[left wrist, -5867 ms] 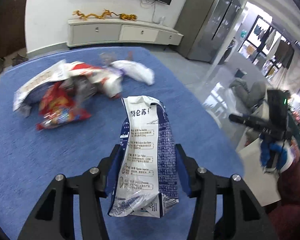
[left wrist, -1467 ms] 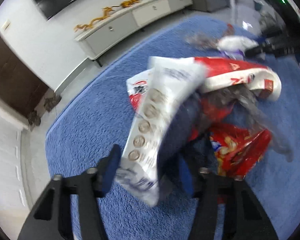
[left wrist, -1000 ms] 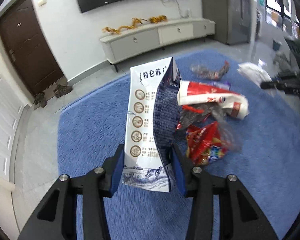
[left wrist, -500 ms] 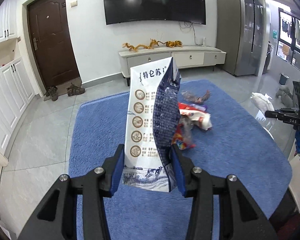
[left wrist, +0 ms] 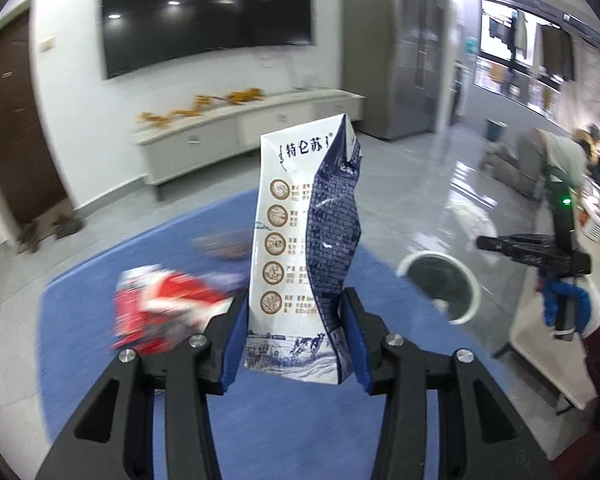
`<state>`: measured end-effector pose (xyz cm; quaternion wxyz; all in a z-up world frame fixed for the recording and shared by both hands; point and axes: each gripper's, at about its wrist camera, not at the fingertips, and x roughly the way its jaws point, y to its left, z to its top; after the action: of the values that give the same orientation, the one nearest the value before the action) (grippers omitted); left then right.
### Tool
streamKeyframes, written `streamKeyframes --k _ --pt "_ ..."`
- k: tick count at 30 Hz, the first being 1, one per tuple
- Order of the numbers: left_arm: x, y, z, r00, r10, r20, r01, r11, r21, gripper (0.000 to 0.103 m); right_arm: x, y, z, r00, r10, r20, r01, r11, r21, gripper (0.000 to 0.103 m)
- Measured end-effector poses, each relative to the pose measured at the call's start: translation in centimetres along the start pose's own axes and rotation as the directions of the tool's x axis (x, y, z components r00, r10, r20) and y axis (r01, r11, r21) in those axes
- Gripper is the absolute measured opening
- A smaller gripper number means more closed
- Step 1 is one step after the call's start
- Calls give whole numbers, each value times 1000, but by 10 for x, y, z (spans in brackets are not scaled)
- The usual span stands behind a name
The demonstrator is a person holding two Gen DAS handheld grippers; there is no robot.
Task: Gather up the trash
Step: 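Carry both items over the bin and open both tools to drop them, then move both tools back to the trash pile on the rug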
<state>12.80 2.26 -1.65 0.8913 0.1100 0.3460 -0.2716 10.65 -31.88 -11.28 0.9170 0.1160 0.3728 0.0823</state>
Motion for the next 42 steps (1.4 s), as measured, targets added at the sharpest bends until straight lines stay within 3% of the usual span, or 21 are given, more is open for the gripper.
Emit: streamKeyframes --k 5,10,16,22,23,26,27,33,42 --pt "59 -83 28 992 -107 -65 113 990 88 43 0 -61 -12 998 -61 -3 61 992 113 9" --pt "126 -155 46 970 -180 -163 204 968 146 43 9 -119 -33 996 -90 -30 94 966 239 11" --pt "201 -212 63 944 -217 -248 257 955 145 43 34 -164 -46 990 -111 -84 132 942 309 12" --pt "249 -240 73 921 -263 -289 302 948 102 44 58 -191 -48 985 -130 -114 162 925 344 12" --pt "254 -244 75 917 -272 -291 311 946 96 44 61 -192 -47 983 -140 -119 173 922 346 18" --pt "268 -249 82 911 -304 -280 333 941 61 52 65 -199 -51 978 -165 -129 201 913 354 46" --pt "271 -249 84 910 -312 -273 337 940 49 55 66 -202 -51 976 -173 -135 210 910 356 49" --pt "273 -249 85 914 -329 -238 337 942 -8 57 53 -211 -62 970 -199 -138 238 887 396 50" --pt "203 -224 75 941 -305 -146 311 950 25 57 1 -198 -57 967 -245 -64 250 884 396 51"
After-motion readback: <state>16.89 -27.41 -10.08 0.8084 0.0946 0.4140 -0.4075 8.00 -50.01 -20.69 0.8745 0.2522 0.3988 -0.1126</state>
